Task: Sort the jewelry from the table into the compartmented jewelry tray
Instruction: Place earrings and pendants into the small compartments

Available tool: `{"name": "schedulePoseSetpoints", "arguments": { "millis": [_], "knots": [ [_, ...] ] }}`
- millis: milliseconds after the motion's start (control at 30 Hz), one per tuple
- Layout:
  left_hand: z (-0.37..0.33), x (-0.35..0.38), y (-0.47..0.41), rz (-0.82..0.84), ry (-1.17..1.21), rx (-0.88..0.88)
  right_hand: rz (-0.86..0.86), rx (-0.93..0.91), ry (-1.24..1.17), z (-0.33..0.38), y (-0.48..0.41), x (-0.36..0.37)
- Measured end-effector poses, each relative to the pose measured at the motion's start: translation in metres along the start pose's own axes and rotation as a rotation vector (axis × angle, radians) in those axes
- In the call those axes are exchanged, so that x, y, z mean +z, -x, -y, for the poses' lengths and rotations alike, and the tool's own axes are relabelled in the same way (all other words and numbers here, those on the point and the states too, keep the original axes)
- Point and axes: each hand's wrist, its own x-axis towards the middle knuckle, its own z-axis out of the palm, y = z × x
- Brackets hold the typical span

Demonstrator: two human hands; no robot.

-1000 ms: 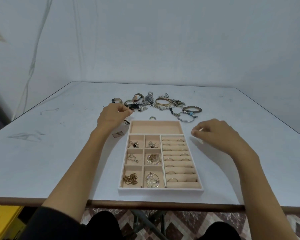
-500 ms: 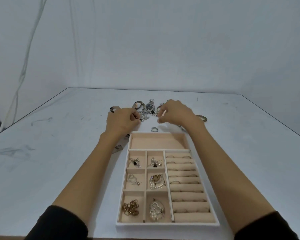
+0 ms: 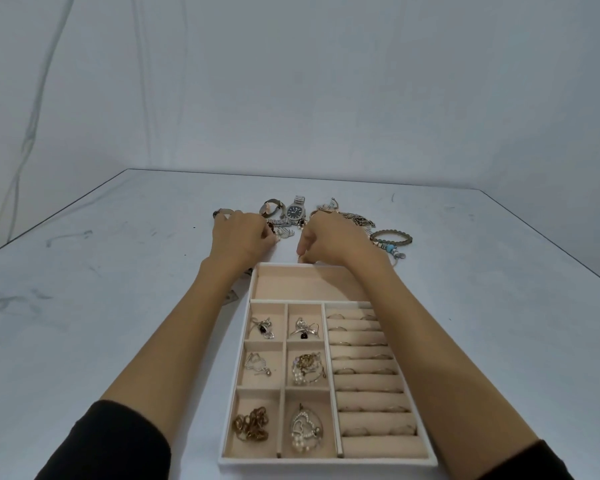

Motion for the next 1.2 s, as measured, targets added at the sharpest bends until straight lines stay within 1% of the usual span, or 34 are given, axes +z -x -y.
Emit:
{"name": "schedulePoseSetpoints", "arguments": {
  "millis": [167, 333, 433, 533, 633, 733, 900, 967, 1100, 1200],
  "knots": [
    [0.002, -0.001, -0.002, -0.001, 0.023, 0.022, -0.008, 0.000, -0.011, -0.001, 0.002, -0.001],
    [0.003, -0.008, -0.004, -0.080, 0.142, 0.011, 0.011, -0.010, -0.060, -0.003, 0.004, -0.003],
    [0.002, -0.016, -0.001, -0.111, 0.281, -0.004, 0.021, -0.017, -0.147, -0.003, 0.006, -0.009],
    [-0.001, -0.029, 0.003, -0.132, 0.508, 0.000, 0.010, -0.032, -0.243, -0.003, 0.010, -0.018],
    [-0.001, -0.041, 0.006, -0.203, 0.685, 0.018, -0.011, -0.014, -0.340, -0.005, 0.014, -0.025],
    [-0.002, -0.054, 0.011, -0.287, 0.799, 0.020, -0.037, -0.018, -0.398, -0.007, 0.018, -0.031],
    [-0.007, -0.077, 0.024, -0.410, 0.898, 0.004, -0.063, -0.025, -0.415, -0.005, 0.030, -0.044],
    [-0.007, -0.084, 0.032, -0.412, 0.962, 0.004, -0.074, -0.043, -0.416, -0.003, 0.037, -0.049],
    [-0.009, -0.095, 0.049, -0.349, 1.099, 0.061, -0.129, -0.082, -0.474, -0.002, 0.051, -0.045],
    [-0.010, -0.099, 0.062, -0.328, 1.129, 0.098, -0.129, -0.118, -0.490, 0.002, 0.062, -0.040]
  ]
}}
